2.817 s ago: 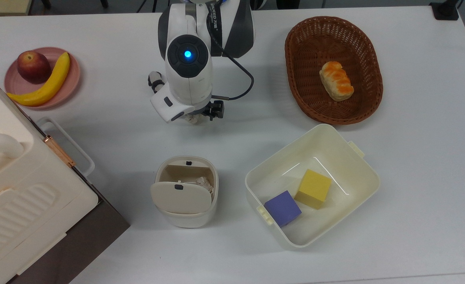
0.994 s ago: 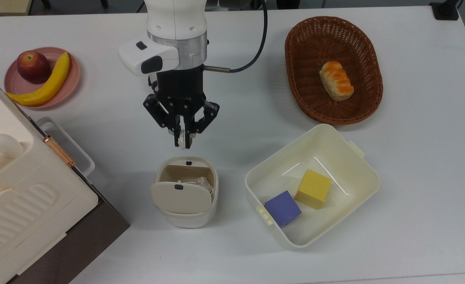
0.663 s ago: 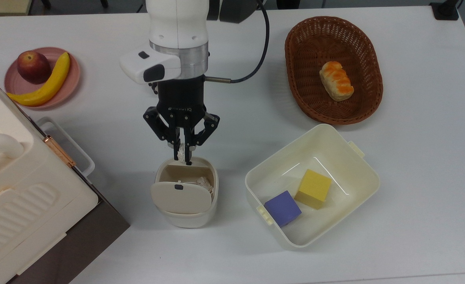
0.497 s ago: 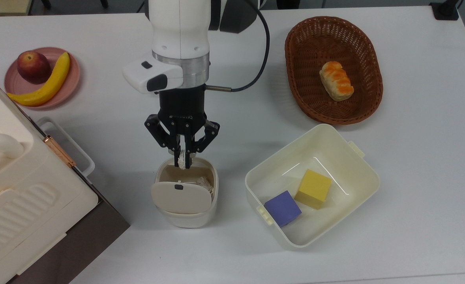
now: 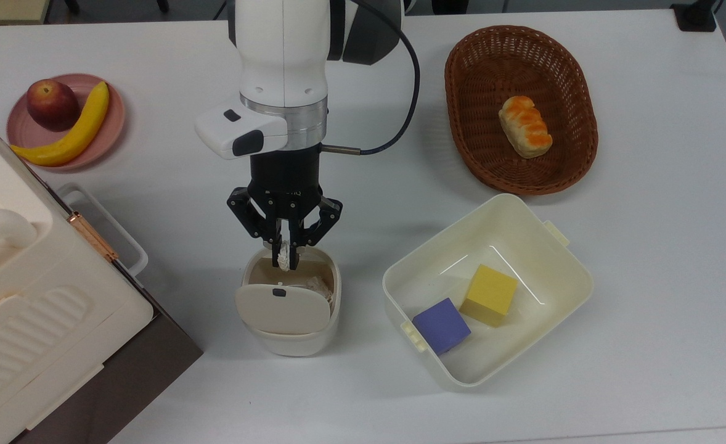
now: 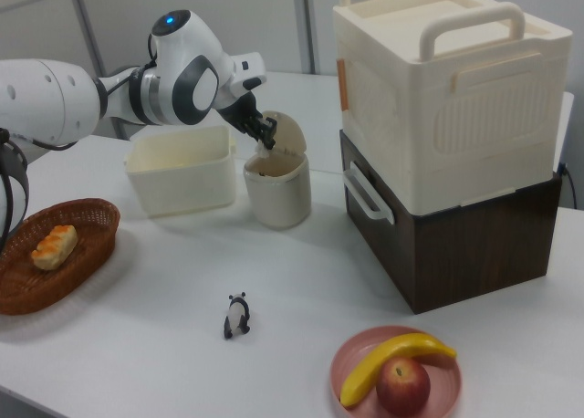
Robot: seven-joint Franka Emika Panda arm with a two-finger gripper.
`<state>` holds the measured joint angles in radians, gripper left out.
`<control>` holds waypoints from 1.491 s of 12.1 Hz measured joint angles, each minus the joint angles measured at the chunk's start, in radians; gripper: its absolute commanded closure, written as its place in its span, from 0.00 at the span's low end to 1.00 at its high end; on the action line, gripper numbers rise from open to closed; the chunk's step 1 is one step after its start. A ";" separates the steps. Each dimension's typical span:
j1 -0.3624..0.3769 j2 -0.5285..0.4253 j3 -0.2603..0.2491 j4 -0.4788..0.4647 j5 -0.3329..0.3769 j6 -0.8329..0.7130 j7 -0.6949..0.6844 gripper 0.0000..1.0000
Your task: Grab it up and put it in the trash
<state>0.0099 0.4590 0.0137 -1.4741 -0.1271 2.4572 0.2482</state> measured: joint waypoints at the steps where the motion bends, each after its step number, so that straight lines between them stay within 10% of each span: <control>1: -0.001 0.000 0.000 0.000 -0.001 0.000 0.000 0.00; 13: -0.001 -0.025 0.000 0.011 -0.066 -0.001 0.000 0.00; 18: -0.001 -0.157 0.041 0.012 -0.057 -0.330 0.001 0.00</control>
<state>0.0090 0.3017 0.0549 -1.4622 -0.1838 2.1276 0.2493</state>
